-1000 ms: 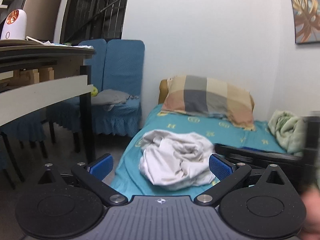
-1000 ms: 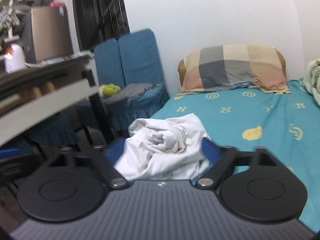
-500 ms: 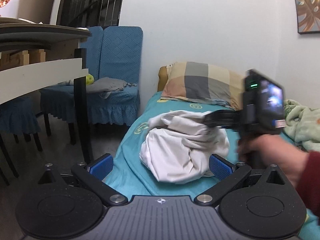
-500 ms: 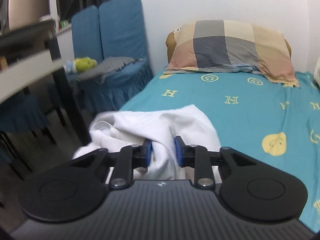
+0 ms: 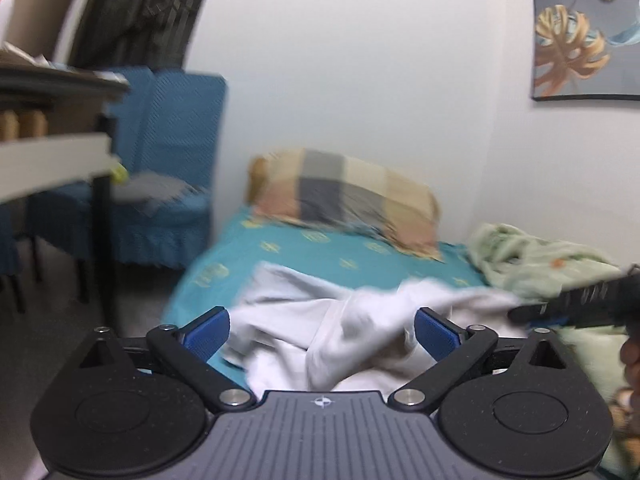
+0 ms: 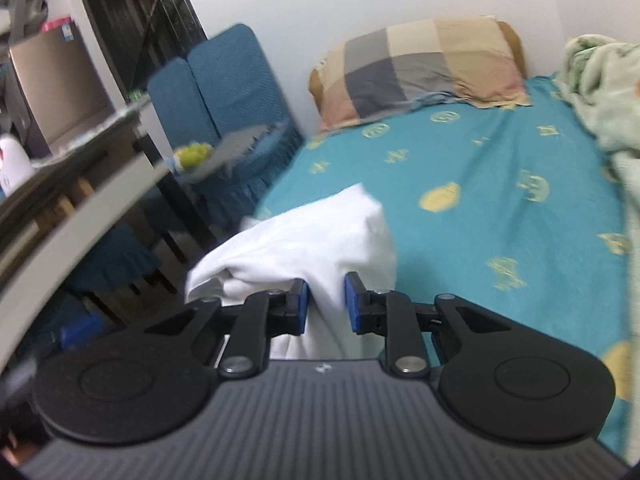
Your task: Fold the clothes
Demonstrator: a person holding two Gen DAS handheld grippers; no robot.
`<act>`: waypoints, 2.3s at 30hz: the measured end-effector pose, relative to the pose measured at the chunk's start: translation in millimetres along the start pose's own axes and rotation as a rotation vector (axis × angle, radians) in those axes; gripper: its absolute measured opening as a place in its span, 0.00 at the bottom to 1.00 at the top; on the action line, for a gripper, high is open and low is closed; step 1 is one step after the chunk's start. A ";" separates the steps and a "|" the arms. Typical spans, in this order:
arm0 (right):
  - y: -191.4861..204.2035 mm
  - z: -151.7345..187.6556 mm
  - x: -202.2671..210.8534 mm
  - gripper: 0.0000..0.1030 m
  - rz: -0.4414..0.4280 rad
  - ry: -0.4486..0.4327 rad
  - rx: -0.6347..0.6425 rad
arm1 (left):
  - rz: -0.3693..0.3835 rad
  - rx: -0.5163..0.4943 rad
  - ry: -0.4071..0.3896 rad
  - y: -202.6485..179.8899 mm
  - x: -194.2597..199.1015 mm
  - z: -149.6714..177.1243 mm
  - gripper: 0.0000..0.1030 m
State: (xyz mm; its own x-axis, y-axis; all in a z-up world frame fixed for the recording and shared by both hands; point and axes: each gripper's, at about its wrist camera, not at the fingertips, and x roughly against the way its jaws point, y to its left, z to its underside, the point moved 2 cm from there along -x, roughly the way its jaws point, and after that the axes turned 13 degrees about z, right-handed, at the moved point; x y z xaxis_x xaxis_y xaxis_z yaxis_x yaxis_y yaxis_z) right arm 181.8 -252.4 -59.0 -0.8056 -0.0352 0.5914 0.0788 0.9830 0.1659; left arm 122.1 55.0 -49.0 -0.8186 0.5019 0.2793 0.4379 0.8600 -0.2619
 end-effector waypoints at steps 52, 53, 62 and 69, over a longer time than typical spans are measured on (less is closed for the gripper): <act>-142.6 4.3 8.3 0.11 0.215 -0.120 -0.445 | 0.115 -0.091 0.173 -47.9 -34.7 48.9 0.95; -137.7 4.4 10.3 0.11 0.212 -0.118 -0.422 | 0.114 -0.102 0.177 -48.9 -34.4 50.7 0.95; -132.5 15.9 2.4 0.11 0.086 0.027 -0.494 | 0.196 -0.175 0.283 -75.3 -78.0 58.3 0.91; -138.1 15.3 -8.5 0.11 0.107 0.008 -0.443 | 0.236 -0.353 0.312 -113.8 -178.1 61.6 0.91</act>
State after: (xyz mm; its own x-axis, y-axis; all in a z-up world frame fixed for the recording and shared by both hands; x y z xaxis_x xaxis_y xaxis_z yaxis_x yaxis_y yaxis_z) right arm 168.8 -385.1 -99.0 -0.7750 0.0593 0.6292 0.4063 0.8094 0.4241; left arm 195.2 -137.9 -125.8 -0.5563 0.6431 0.5263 0.7397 0.6718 -0.0392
